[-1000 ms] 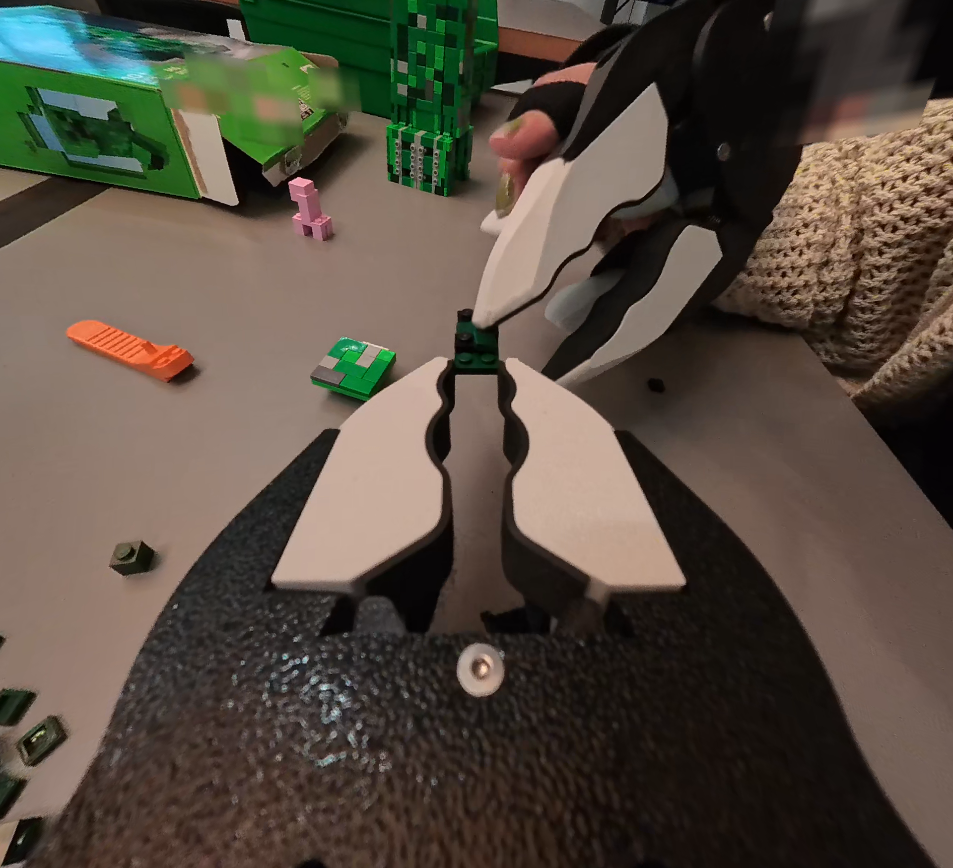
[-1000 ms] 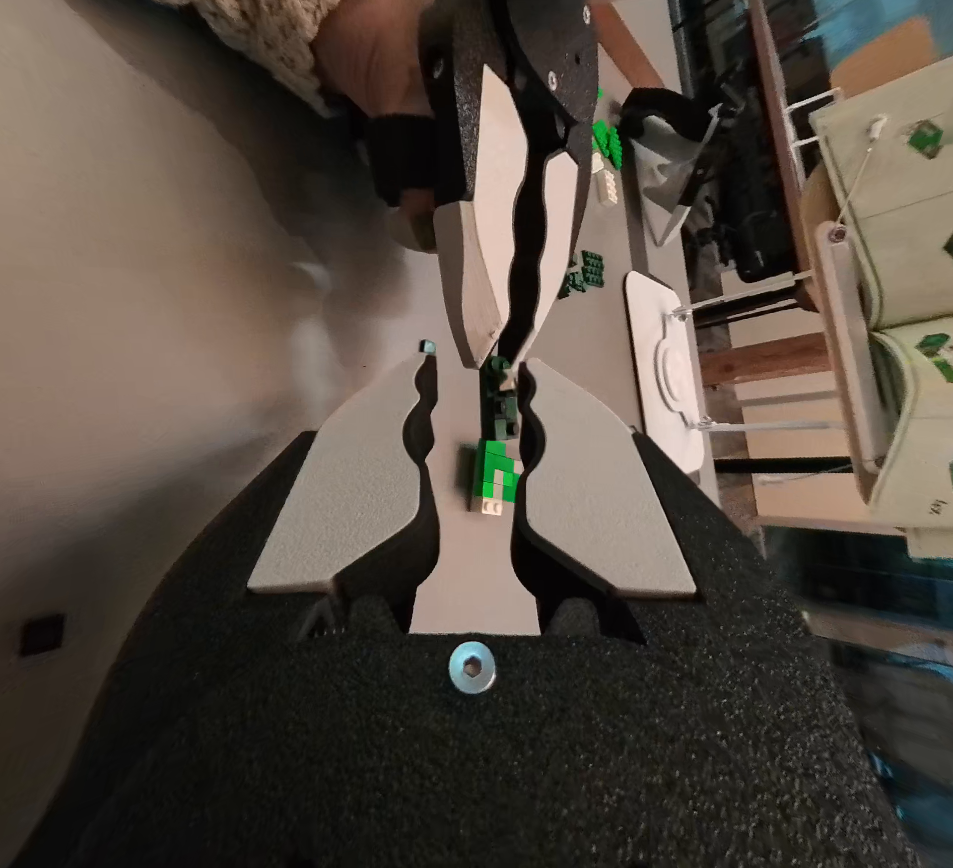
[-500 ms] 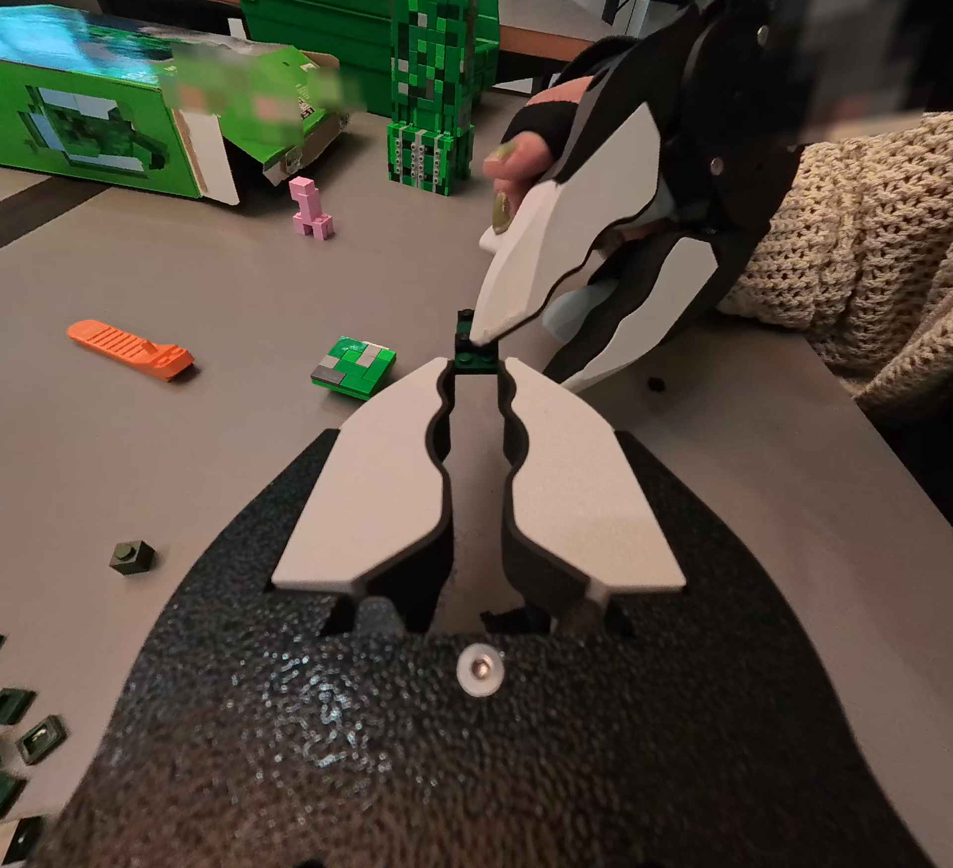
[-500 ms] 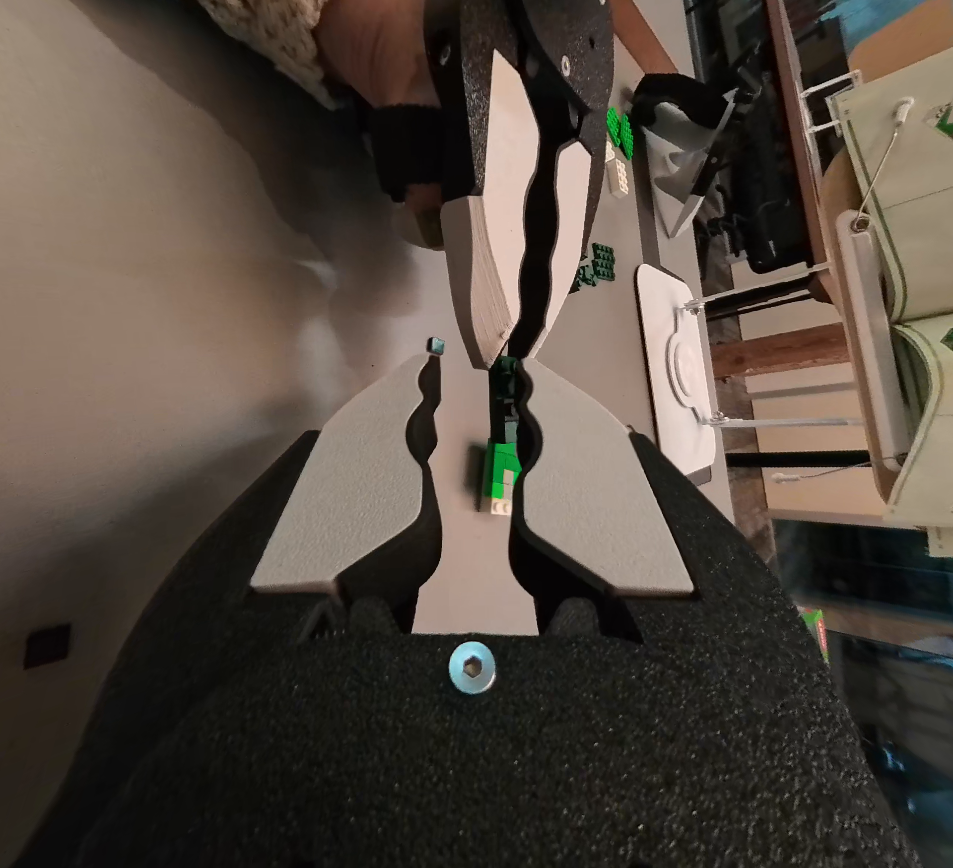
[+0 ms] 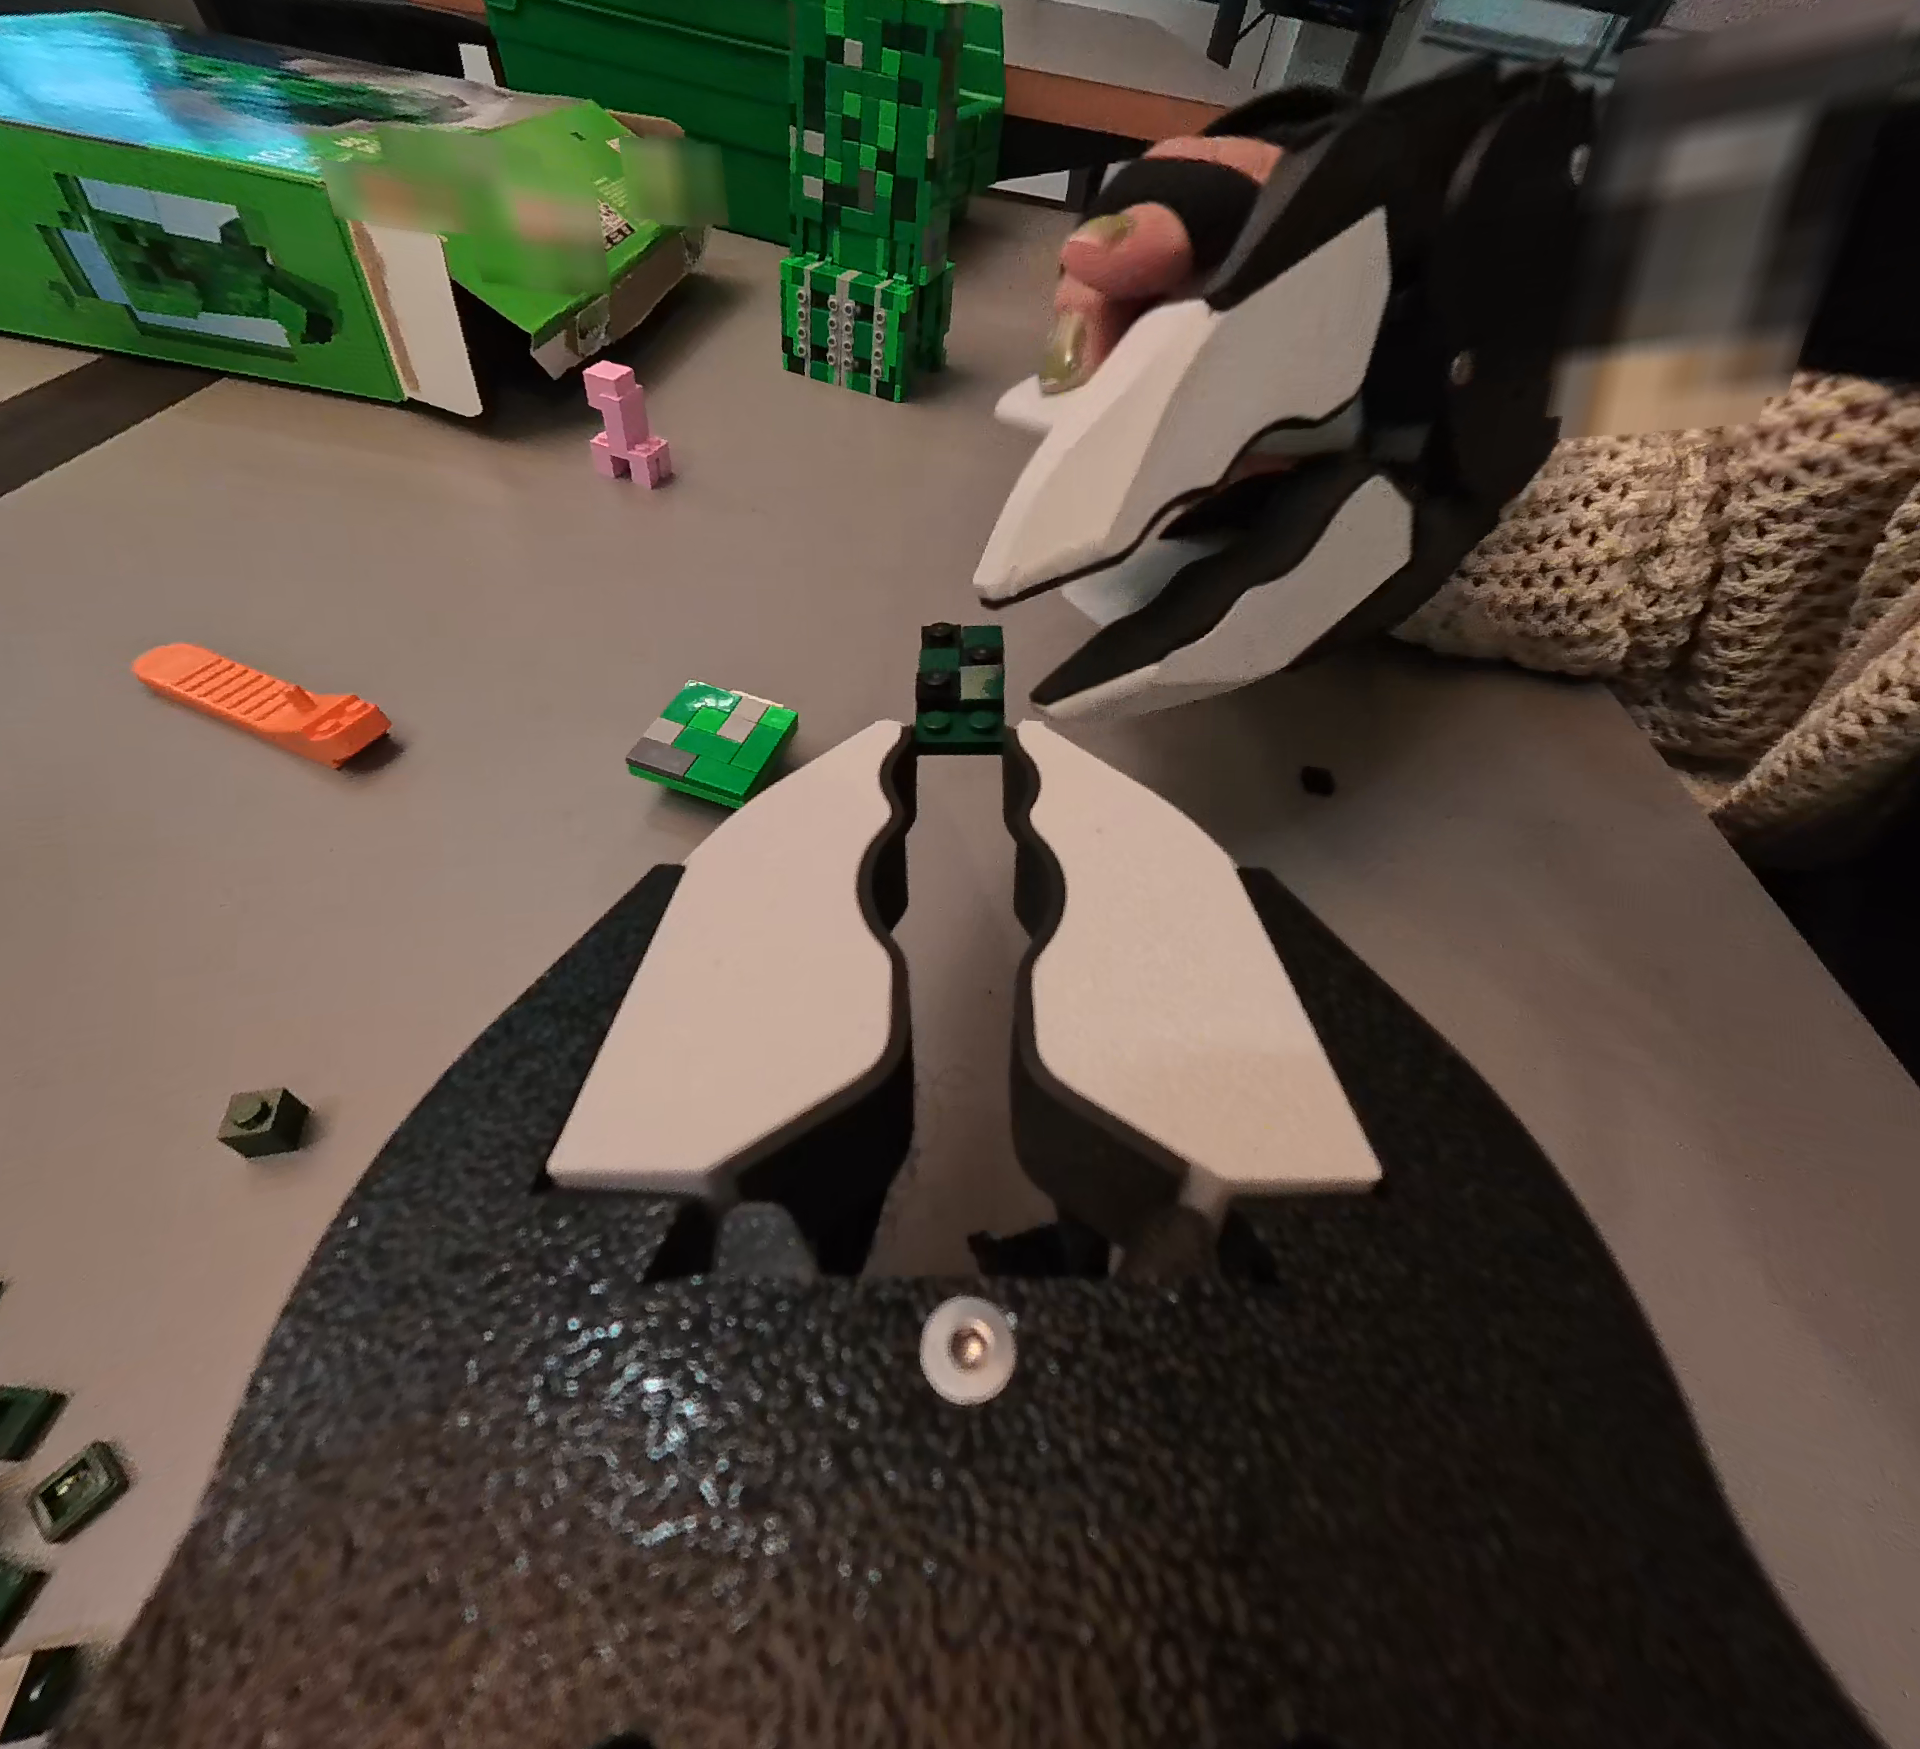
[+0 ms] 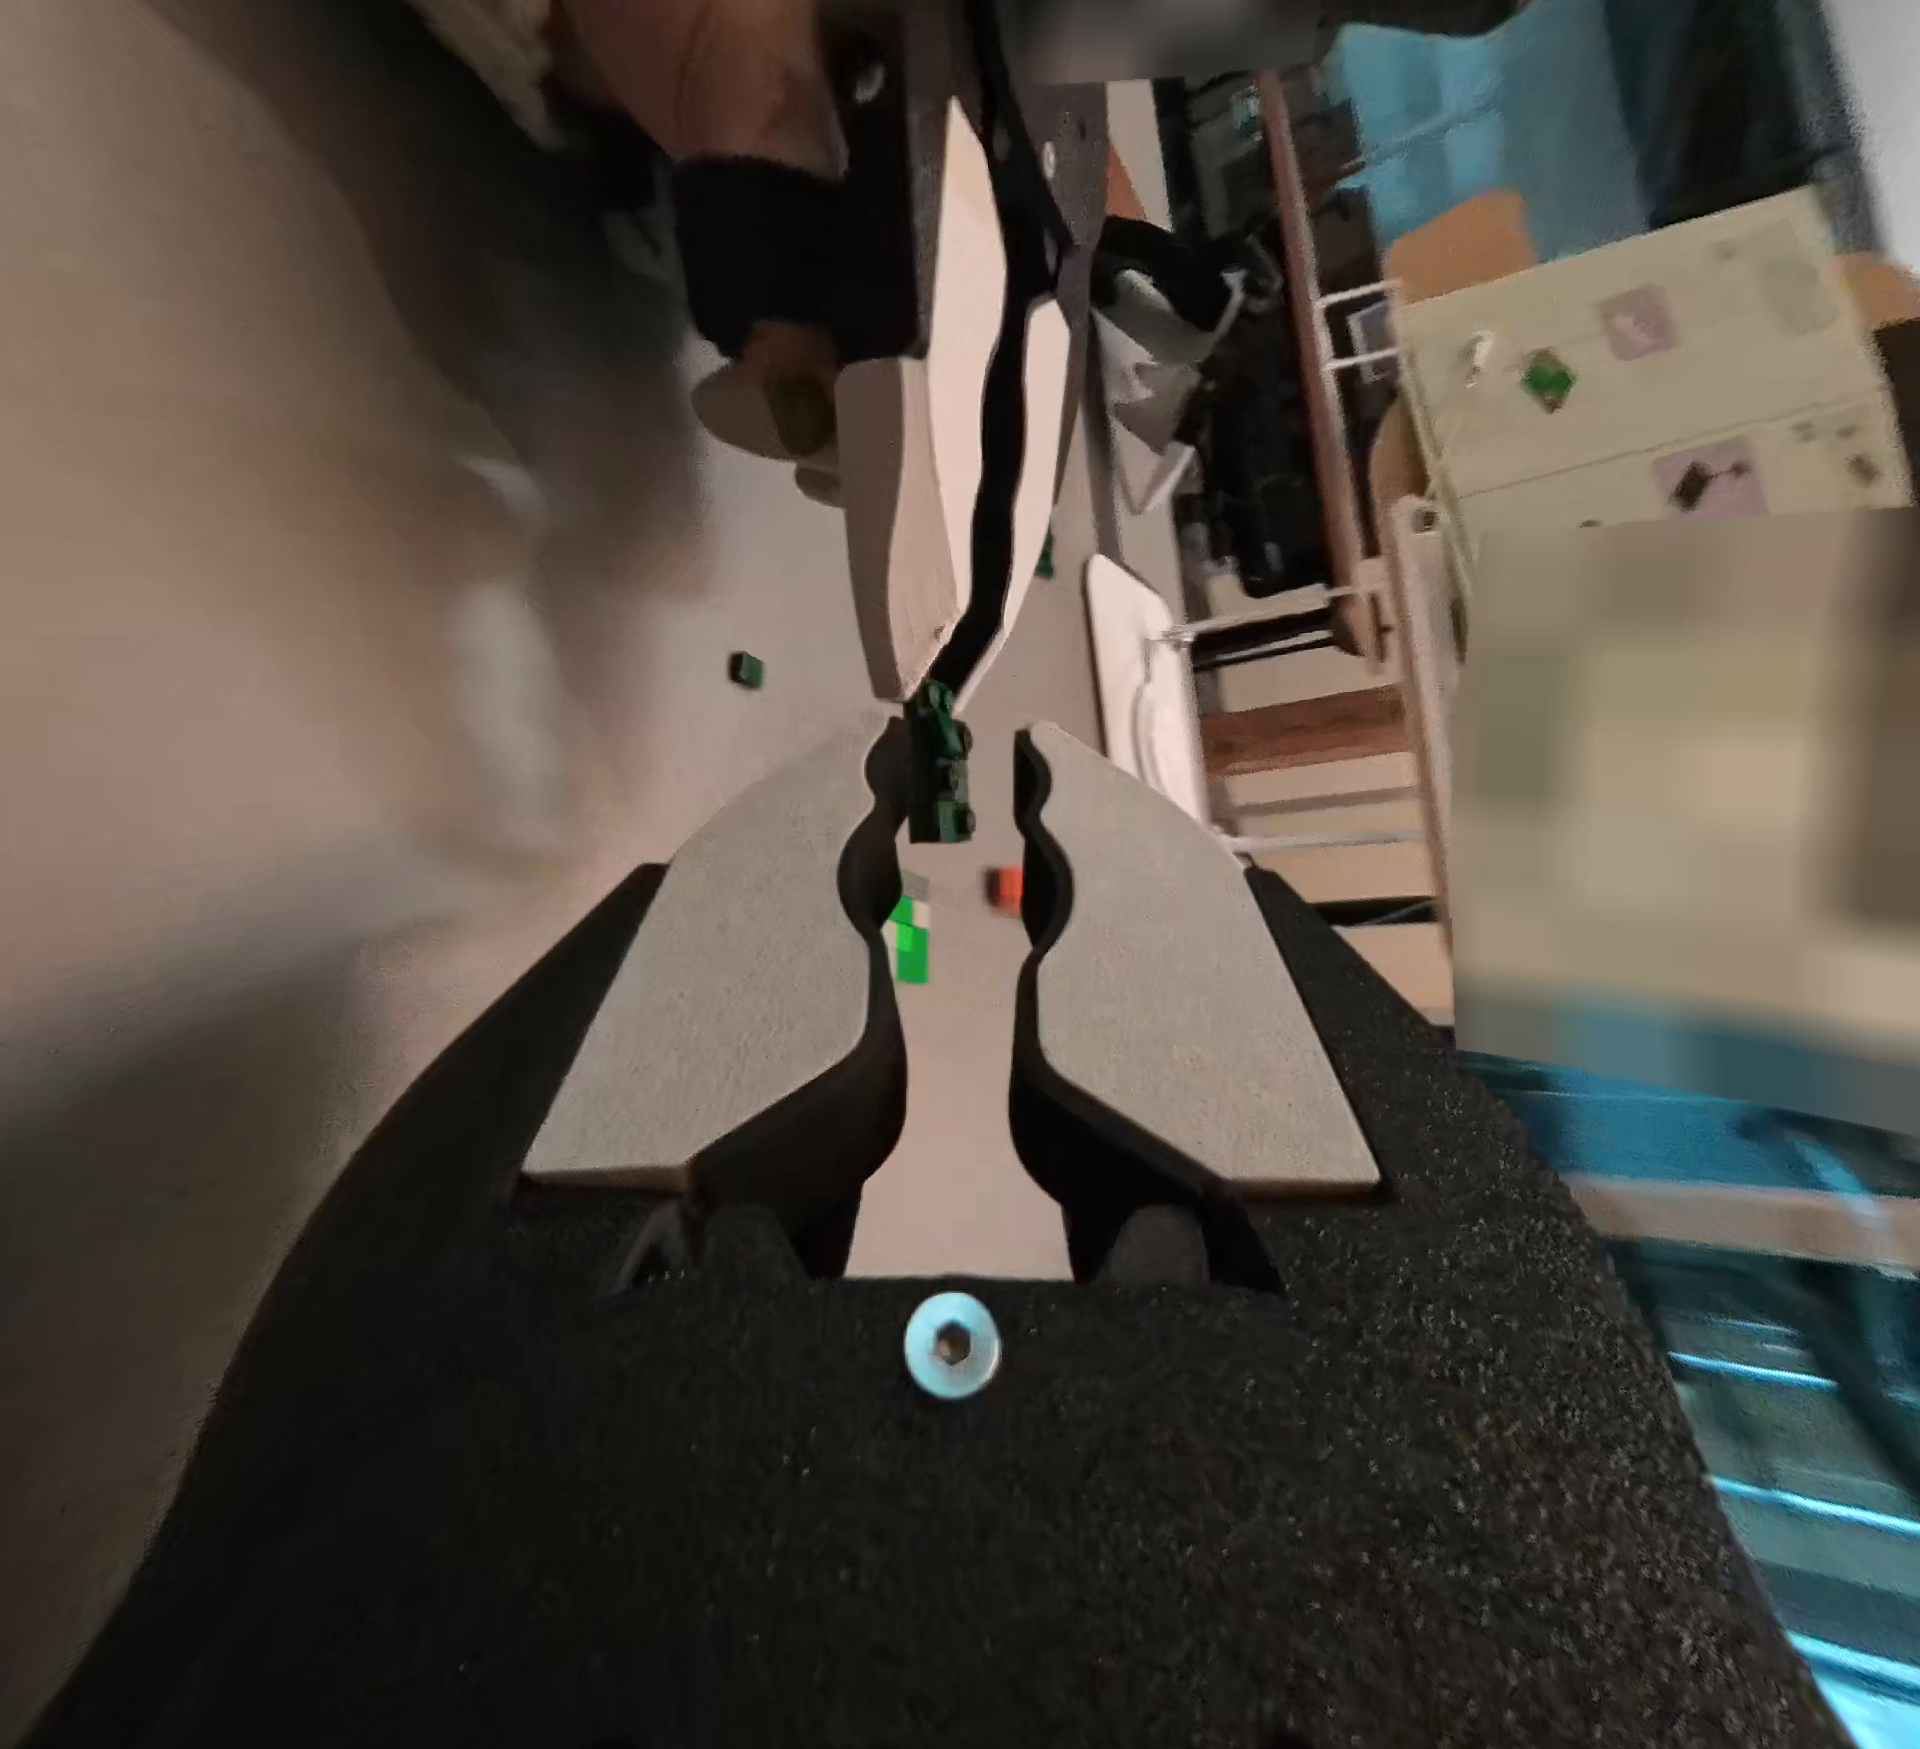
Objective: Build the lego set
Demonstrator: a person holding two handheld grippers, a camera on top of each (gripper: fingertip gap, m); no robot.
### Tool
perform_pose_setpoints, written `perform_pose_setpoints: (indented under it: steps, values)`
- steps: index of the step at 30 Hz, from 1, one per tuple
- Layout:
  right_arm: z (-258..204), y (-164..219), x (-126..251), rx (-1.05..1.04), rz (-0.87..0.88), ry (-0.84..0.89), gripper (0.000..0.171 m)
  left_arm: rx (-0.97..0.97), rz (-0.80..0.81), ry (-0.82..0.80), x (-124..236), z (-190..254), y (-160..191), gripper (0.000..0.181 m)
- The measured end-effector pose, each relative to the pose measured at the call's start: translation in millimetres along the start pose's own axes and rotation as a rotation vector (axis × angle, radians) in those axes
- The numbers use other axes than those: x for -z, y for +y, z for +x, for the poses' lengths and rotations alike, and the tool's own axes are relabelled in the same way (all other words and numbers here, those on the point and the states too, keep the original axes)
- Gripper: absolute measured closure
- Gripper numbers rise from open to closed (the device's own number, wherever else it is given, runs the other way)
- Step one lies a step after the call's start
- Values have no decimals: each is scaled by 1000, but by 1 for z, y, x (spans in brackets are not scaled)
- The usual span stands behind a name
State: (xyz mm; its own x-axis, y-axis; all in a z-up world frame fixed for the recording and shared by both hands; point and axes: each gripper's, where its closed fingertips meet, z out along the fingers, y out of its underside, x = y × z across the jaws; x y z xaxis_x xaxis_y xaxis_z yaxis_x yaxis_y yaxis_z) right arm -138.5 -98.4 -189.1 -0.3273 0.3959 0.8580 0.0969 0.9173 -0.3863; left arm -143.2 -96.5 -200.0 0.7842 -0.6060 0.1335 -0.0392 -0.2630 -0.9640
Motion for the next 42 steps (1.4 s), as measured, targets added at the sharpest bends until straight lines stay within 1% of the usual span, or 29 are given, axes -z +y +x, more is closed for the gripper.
perform_pose_setpoints:
  steps: [4,7,9,12,17,22,25,27,28,29,42]
  values:
    - [-3,4,-2,159,-37,83,149,7,6,3,1,0,-1,166]
    - [-7,5,-5,224,-50,90,149,9,6,7,1,0,-1,166]
    - [-7,6,-7,263,-59,109,152,8,4,8,1,1,-1,166]
    - [-5,5,-6,326,-50,155,162,3,3,9,1,2,-1,166]
    - [-4,4,-7,338,-43,181,162,9,8,11,1,2,-1,166]
    - [-4,5,-8,349,-56,188,157,9,-5,10,0,2,0,166]
    - [-5,5,-8,357,-55,186,157,3,-11,11,0,3,1,166]
    - [-6,3,-8,371,-46,184,158,5,-11,13,0,3,1,166]
    - [-7,3,-8,379,-48,183,162,6,-11,15,0,3,1,166]
    - [-7,4,-9,392,-51,188,163,9,-11,15,0,3,1,166]
    - [-8,7,-8,416,-87,186,163,10,-17,13,0,2,2,166]
